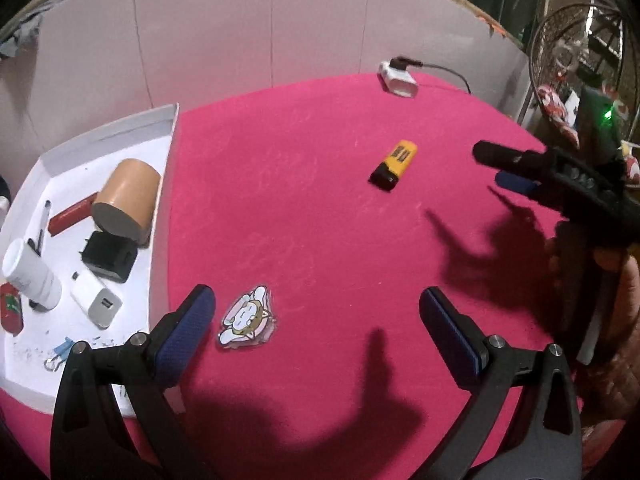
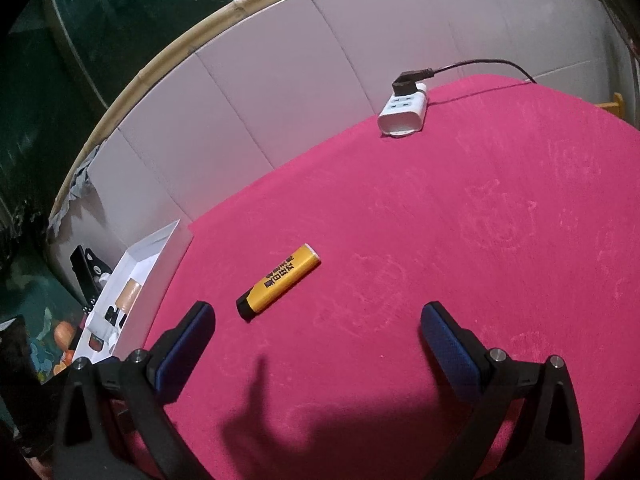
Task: Organize rigid objects
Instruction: 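Lower the left tool onto the cat acrylic badge and close on it, then grasp the yellow lighter with the right tool while the left holds the badge, then lift and carry the badge and yellow lighter toward the white tray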
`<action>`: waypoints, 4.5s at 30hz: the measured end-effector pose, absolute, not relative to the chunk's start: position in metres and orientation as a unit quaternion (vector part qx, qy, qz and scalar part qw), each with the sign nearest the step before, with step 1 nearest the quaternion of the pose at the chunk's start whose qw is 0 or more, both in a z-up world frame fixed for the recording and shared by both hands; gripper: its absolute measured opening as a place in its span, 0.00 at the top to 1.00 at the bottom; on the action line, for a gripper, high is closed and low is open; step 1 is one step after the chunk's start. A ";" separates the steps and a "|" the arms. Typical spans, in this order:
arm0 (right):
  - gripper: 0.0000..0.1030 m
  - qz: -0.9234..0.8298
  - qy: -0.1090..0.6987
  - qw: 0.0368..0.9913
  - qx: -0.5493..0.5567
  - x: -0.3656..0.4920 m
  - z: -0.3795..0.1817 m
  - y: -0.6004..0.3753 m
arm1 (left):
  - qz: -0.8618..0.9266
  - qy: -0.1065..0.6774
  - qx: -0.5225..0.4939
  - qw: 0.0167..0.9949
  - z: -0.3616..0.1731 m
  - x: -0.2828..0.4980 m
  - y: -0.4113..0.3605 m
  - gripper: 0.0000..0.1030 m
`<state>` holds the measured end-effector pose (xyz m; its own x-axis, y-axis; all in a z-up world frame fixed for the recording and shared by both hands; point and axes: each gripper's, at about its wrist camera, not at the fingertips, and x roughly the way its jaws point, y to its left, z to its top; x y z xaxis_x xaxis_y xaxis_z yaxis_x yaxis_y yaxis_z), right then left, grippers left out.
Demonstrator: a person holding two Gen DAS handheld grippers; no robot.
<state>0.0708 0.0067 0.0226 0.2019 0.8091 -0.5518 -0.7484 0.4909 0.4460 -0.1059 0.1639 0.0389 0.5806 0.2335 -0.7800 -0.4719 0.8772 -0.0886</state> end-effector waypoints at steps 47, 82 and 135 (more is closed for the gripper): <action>0.00 0.572 0.315 0.713 -0.257 0.046 0.028 0.121 | 0.218 0.403 -0.151 0.876 0.021 -0.113 0.136 0.68; 0.21 0.618 0.184 0.757 -0.109 -0.040 0.126 0.031 | 0.328 0.266 -0.134 0.896 0.117 -0.190 0.143 0.68; 0.21 0.688 0.146 0.685 -0.190 -0.147 0.147 0.130 | 0.466 0.212 -0.173 0.841 0.122 -0.310 0.218 0.68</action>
